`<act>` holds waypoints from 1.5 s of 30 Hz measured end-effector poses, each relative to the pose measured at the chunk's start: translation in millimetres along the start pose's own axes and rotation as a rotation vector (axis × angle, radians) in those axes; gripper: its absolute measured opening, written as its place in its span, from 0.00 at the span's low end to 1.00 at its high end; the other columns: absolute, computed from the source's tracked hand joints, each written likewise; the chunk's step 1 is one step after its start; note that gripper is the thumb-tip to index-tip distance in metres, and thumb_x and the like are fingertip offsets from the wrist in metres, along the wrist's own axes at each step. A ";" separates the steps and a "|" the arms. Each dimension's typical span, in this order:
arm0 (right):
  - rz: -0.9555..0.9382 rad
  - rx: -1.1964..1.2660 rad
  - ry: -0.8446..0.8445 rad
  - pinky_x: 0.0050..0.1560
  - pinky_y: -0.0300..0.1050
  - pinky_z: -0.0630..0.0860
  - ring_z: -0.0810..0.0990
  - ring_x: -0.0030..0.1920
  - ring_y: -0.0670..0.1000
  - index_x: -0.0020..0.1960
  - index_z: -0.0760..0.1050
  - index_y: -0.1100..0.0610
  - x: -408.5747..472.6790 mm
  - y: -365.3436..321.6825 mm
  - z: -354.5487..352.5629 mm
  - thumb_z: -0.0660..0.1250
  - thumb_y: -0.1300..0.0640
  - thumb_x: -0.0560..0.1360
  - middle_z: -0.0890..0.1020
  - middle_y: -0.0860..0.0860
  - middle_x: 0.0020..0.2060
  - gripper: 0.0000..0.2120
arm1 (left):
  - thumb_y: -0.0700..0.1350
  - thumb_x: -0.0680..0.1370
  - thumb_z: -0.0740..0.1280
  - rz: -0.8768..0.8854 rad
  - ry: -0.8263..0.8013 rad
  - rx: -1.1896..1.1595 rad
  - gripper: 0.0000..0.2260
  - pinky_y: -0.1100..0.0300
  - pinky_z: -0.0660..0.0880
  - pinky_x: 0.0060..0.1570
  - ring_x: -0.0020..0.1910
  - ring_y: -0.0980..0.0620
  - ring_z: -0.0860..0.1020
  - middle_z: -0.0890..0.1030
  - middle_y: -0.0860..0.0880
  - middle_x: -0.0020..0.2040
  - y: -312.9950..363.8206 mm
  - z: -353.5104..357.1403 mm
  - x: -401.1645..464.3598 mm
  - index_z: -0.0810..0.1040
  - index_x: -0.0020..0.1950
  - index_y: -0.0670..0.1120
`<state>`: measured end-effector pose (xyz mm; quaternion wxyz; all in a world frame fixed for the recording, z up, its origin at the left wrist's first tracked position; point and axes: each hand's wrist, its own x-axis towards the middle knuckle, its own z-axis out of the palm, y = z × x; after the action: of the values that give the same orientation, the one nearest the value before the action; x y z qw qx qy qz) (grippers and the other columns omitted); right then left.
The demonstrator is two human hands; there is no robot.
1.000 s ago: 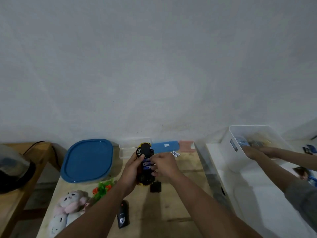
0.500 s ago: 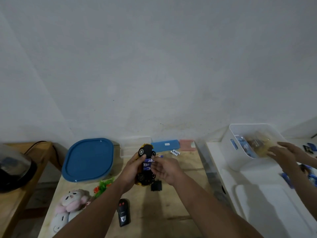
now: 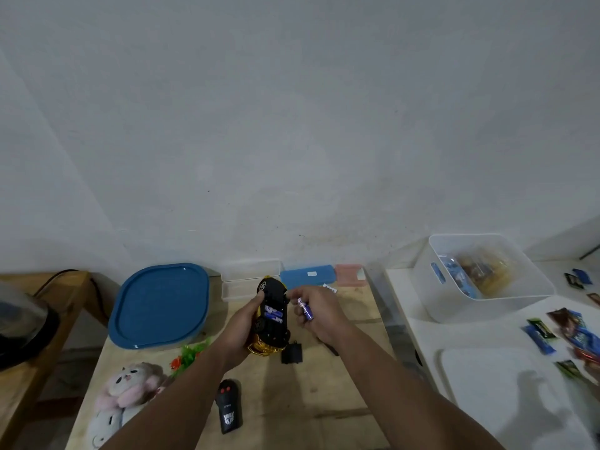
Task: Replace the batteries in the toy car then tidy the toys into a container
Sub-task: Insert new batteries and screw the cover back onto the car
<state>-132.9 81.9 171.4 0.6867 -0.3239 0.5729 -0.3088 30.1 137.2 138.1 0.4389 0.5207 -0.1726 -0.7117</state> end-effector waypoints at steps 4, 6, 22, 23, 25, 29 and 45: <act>-0.463 -0.756 -0.058 0.41 0.40 0.73 0.78 0.39 0.44 0.39 0.83 0.52 -2.9 7.2 8.9 0.62 0.59 0.77 0.81 0.43 0.35 0.13 | 0.59 0.85 0.59 0.010 0.008 0.028 0.21 0.45 0.78 0.64 0.60 0.39 0.84 0.86 0.40 0.59 2.4 3.9 -0.2 0.82 0.64 0.46; -0.576 -0.872 -0.079 0.38 0.35 0.71 0.77 0.37 0.39 0.43 0.82 0.51 -5.4 11.8 7.8 0.63 0.57 0.77 0.80 0.41 0.36 0.10 | 0.58 0.85 0.59 0.003 0.026 0.017 0.21 0.44 0.78 0.64 0.59 0.39 0.84 0.86 0.39 0.58 2.9 5.5 0.1 0.83 0.63 0.44; -0.934 -1.336 -0.201 0.43 0.47 0.77 0.78 0.44 0.46 0.65 0.71 0.43 -5.7 15.3 -8.1 0.65 0.48 0.74 0.81 0.43 0.50 0.19 | 0.57 0.85 0.61 -0.109 0.043 0.044 0.22 0.51 0.82 0.44 0.52 0.39 0.86 0.86 0.37 0.57 8.9 -0.4 -3.6 0.82 0.65 0.41; -0.942 -1.344 -0.197 0.42 0.46 0.76 0.76 0.42 0.45 0.65 0.70 0.43 -5.9 16.1 -8.6 0.65 0.48 0.75 0.81 0.43 0.50 0.19 | 0.57 0.85 0.60 -0.113 0.042 0.058 0.22 0.52 0.82 0.43 0.50 0.39 0.86 0.86 0.36 0.56 9.3 -1.0 -3.7 0.82 0.65 0.41; -0.967 -1.364 -0.184 0.39 0.44 0.74 0.71 0.38 0.42 0.66 0.70 0.44 -6.6 17.6 -9.5 0.63 0.48 0.76 0.81 0.43 0.50 0.18 | 0.57 0.85 0.61 -0.117 0.048 0.079 0.22 0.51 0.82 0.43 0.49 0.39 0.86 0.87 0.36 0.55 10.0 -1.8 -4.3 0.82 0.64 0.41; -1.008 -1.444 -0.199 0.37 0.44 0.74 0.76 0.40 0.47 0.68 0.67 0.45 -7.4 22.1 -12.8 0.62 0.48 0.77 0.81 0.45 0.52 0.20 | 0.58 0.85 0.62 -0.128 0.051 0.100 0.23 0.49 0.81 0.48 0.53 0.38 0.85 0.86 0.36 0.55 8.6 -2.2 -3.0 0.81 0.65 0.41; -0.984 -1.277 -0.187 0.32 0.41 0.65 0.75 0.34 0.49 0.51 0.66 0.50 -9.6 13.0 -11.0 0.65 0.49 0.77 0.77 0.46 0.37 0.09 | 0.58 0.85 0.61 -0.081 0.018 0.220 0.23 0.46 0.80 0.60 0.57 0.39 0.85 0.86 0.38 0.57 6.0 -4.5 6.1 0.82 0.65 0.41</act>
<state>-144.5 96.2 165.2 0.1998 -0.8927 0.3707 -0.1606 36.4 129.9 136.9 0.3513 0.5787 -0.2245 -0.7009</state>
